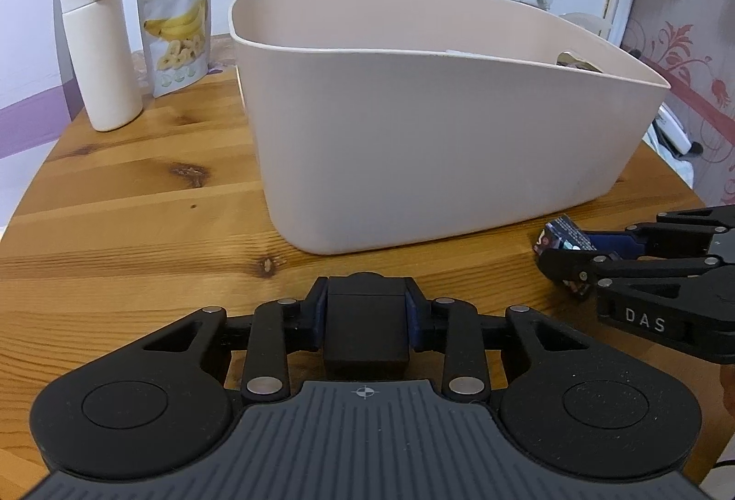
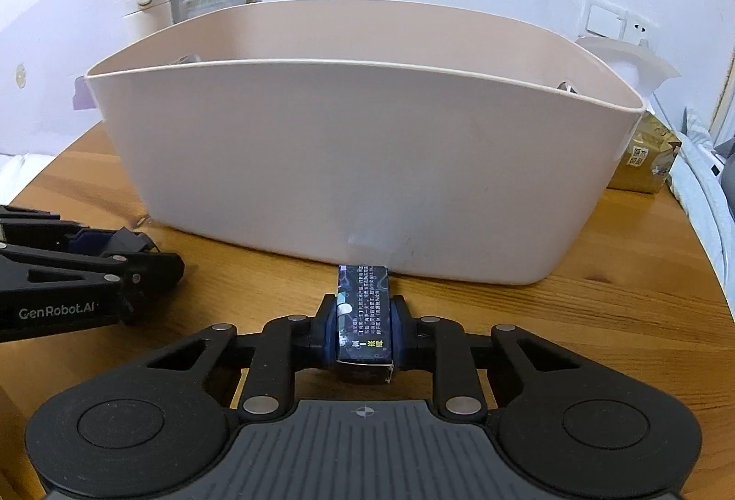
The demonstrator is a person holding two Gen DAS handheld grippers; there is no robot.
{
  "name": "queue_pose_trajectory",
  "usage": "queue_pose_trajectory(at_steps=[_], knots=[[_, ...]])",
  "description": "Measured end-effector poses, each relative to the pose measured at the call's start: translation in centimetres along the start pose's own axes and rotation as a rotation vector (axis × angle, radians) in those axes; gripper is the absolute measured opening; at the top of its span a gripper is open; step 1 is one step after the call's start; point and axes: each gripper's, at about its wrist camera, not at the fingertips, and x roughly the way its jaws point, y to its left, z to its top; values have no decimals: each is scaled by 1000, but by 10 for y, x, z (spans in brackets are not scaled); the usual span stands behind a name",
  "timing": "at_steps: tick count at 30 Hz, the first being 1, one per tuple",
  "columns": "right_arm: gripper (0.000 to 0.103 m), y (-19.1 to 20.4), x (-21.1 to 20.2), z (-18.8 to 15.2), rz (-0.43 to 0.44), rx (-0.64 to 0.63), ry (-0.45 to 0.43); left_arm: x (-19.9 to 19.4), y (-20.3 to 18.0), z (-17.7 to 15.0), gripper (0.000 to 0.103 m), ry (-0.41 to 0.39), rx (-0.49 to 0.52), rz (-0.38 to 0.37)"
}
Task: Organize objects
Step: 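Grasp the black cube with the left tool while the right tool grasps the dark blue box, then lift the black cube and dark blue box and carry both over the bin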
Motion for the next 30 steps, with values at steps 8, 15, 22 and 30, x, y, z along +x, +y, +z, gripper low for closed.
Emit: queue_pose_trajectory(at_steps=[8,15,22,30], knots=[[22,0,-13,-7,46,11,22,-14,-2,-3,32,-17,4,-6],[22,-8,-31,-9,44,25,6,-30,-6,-6,32,-38,19,-11],[22,-20,-54,-15,24,44,-19,-47,-9,-5,32,-63,38,-29],[22,-33,-84,-24,-1,62,-55,-65,-10,-1,32,-107,61,-19]])
